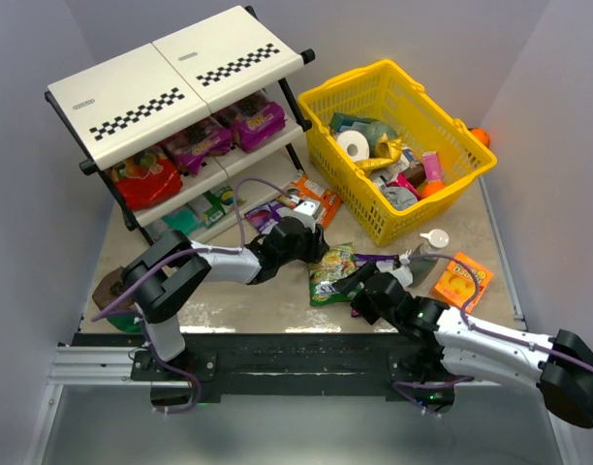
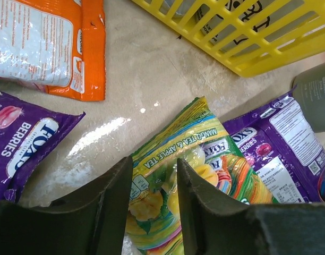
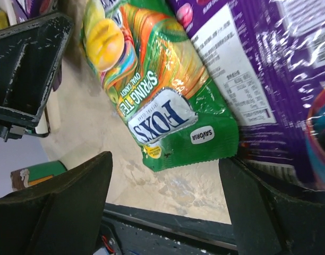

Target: Place and organize the candy bags onto the shelf

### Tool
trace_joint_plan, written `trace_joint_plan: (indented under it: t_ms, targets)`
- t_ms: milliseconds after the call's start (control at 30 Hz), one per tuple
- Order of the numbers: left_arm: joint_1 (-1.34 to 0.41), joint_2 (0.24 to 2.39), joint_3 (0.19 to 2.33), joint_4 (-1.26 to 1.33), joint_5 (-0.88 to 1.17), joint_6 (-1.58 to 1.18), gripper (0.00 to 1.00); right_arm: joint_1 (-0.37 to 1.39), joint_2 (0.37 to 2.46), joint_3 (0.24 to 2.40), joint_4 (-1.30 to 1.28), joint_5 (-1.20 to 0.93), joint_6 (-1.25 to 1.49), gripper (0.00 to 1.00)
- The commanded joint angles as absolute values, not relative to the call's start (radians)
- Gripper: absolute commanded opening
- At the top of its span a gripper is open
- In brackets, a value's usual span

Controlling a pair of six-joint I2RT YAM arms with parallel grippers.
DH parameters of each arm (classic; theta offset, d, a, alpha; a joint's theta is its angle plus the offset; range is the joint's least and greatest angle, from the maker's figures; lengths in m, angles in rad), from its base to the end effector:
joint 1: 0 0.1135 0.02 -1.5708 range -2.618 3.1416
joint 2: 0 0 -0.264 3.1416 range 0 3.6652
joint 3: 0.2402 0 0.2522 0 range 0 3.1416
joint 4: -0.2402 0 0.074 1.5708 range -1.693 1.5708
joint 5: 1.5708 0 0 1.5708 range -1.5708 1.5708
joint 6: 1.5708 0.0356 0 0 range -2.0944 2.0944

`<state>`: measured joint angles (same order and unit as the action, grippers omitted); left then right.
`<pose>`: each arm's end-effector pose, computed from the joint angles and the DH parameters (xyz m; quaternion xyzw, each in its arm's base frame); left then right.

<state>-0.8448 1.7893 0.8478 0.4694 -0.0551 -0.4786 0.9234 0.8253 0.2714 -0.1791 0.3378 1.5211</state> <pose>0.2454 -0.2735 0.1587 0.1411 0.8409 -0.3022 0.4262 0.1064 0.1211 0.1577 0.3305 0.8405 0.3244 0.2813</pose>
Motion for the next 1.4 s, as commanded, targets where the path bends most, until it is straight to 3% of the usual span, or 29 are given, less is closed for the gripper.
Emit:
trace_joint_plan:
  t_ms: [0,433,600,700,733,867,1067,1367]
  targets:
    - [-0.841,1.789,0.799,0.560,-0.049,-0.489,0.39,0.972,0.882,0.267,-0.063,0.391,1.624,0.84]
    - [-0.842,1.802,0.695,0.637,-0.005,-0.548,0.29,0.992,1.074,0.146,0.310,0.633,1.695,0.76]
    - [-0.842,1.790,0.678,0.647,-0.005,-0.557,0.28,0.993,1.141,0.172,0.295,0.627,1.747,0.54]
    - [-0.842,1.775,0.673,0.646,-0.006,-0.557,0.28,0.992,1.152,0.179,0.239,0.611,1.779,0.30]
    - [-0.842,1.769,0.673,0.644,-0.006,-0.557,0.27,0.992,1.151,0.181,0.229,0.607,1.789,0.18]
    - [-0.842,1.708,0.673,0.626,-0.005,-0.557,0.28,0.992,1.120,0.176,0.198,0.600,1.787,0.00]
    - [-0.842,1.513,0.672,0.511,-0.044,-0.543,0.34,0.994,1.017,0.225,0.158,0.597,1.660,0.00]
    - [-0.845,1.033,0.670,0.148,-0.212,-0.526,0.56,0.992,0.948,0.461,0.146,0.529,1.368,0.00]
